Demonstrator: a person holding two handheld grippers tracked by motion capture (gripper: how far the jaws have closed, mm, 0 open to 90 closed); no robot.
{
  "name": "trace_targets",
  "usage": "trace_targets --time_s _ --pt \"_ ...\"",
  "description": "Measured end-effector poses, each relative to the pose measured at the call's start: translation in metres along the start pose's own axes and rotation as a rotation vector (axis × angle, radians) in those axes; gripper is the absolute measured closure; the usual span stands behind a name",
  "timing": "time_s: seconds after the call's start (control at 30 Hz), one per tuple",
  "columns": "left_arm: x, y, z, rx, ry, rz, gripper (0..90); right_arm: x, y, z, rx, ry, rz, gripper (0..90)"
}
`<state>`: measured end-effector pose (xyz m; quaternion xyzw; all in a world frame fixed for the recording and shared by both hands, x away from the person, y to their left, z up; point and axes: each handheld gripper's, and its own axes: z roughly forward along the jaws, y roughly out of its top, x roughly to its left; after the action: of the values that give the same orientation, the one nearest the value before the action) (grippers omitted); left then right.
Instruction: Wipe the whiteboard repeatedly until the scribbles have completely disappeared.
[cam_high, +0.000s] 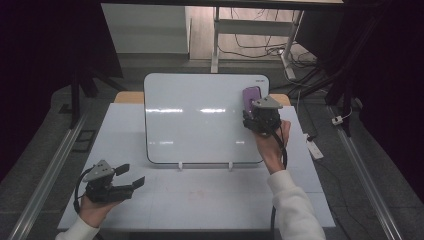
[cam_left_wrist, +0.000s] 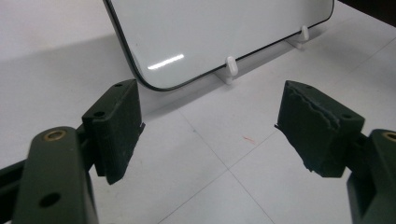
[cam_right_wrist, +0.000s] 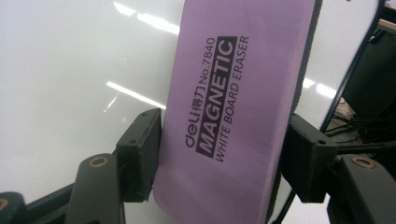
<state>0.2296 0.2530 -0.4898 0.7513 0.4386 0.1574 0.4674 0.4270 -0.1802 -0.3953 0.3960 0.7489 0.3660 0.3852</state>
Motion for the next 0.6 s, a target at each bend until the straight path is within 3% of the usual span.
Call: trace_targets --time_s 0.17,0.43,0.6 --pt "-0.0001 -0.0002 -0.0002 -0.001 0.0 0.0 23.0 0.001 -0.0002 -0.0008 -0.013 -0.041 -0.032 34.0" --pt "-0.0011 -0.0003 0.0001 0.0 -0.001 0.002 23.0 -0.0029 0.0 -0.0014 -0.029 -0.056 -0.033 32.5" --pt "-0.0013 -0.0003 0.0002 0.0 -0.003 0.0 23.0 -0.0053 0.0012 -0.002 -0.045 -0.041 -0.028 34.0"
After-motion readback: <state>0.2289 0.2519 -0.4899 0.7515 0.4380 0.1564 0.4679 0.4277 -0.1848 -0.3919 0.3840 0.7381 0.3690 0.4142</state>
